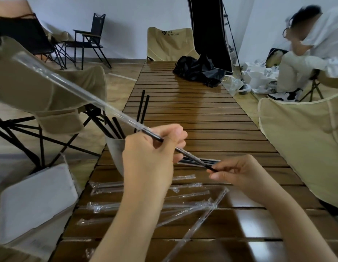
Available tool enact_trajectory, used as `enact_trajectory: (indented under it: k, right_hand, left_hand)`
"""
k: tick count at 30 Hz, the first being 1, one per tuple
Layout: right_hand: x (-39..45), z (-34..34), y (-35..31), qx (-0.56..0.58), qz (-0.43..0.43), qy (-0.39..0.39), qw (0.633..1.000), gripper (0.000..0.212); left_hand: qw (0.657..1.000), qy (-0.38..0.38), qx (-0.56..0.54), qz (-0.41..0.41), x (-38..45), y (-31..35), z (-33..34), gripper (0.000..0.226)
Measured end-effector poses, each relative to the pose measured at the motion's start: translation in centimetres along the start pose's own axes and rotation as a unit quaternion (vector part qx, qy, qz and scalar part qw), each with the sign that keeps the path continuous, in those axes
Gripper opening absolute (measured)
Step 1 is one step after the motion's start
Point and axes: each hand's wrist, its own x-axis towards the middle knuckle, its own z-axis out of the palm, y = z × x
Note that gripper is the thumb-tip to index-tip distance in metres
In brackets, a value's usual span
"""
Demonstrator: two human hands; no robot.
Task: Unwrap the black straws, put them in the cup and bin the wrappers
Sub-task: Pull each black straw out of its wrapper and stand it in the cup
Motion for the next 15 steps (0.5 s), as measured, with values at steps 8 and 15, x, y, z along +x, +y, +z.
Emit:
enact_trajectory:
  k: [8, 15]
  right_hand:
    - [0.0, 0.1, -0.2, 0.058, -0.014, 0.023, 0.998, 0.009]
    - [0.0, 0.2, 0.1, -0.037, -0.012, 0.013, 0.999, 0.006]
  left_hand:
    - [0.997, -0.011, -0.079, -0.016, 0.9, 0.9, -1.8, 0.014]
    - [0.995, 0.034, -0.090, 0.010, 1.6, 1.5, -3.0, 0.019]
